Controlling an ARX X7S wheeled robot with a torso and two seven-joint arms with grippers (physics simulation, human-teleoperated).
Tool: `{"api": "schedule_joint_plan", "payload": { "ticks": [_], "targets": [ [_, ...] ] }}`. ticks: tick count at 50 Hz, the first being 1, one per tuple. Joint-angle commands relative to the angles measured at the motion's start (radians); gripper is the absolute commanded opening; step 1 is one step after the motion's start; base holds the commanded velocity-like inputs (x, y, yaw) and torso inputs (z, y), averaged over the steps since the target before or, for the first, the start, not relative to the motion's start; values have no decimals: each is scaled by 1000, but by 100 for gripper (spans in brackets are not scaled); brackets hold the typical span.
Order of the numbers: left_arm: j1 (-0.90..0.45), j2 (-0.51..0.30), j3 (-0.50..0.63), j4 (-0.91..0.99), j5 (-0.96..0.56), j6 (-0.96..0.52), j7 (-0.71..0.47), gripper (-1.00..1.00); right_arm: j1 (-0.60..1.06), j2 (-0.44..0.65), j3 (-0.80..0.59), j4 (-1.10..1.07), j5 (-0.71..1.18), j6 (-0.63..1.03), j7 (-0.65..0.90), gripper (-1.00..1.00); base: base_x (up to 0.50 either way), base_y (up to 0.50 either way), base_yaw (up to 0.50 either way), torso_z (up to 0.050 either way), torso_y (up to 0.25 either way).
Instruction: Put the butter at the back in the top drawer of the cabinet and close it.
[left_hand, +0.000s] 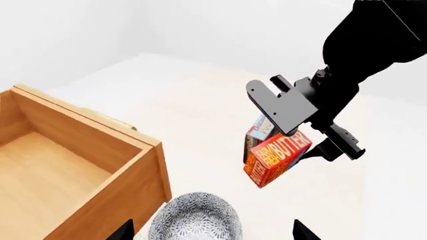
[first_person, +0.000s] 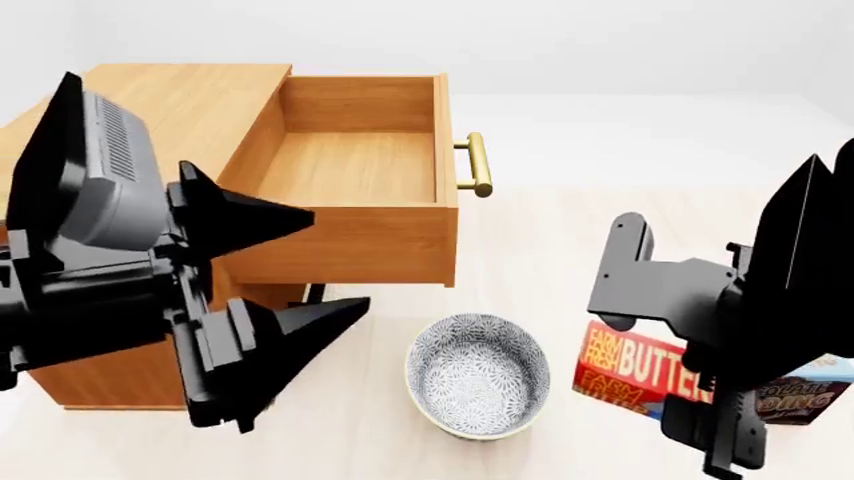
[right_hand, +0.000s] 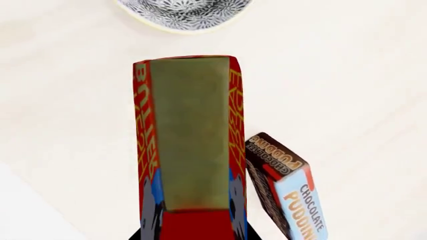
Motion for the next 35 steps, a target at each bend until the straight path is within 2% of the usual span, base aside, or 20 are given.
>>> {"api": "schedule_joint_plan", "payload": {
  "ticks": [1, 15, 24, 35],
  "targets": [
    [-103, 123, 0, -122, 28, -207, 229, 100, 113, -76, -32, -1, -70, -24, -101, -100, 0, 0, 0, 0, 0],
    [-147, 248, 29, -194, 146, -298, 430, 100, 154, -149, -4, -26, -46, -37, -129, -100, 0, 0, 0, 0, 1],
    [-159, 307, 42, -228, 189, -317, 468, 100, 175, -190, 32, -45, 10, -20, -101, -100, 0, 0, 0, 0, 1],
    [-149, 353, 50, -239, 202, -319, 456, 100, 203, -232, 81, -69, 94, -13, -55, -100, 0, 0, 0, 1, 1]
  ]
}}
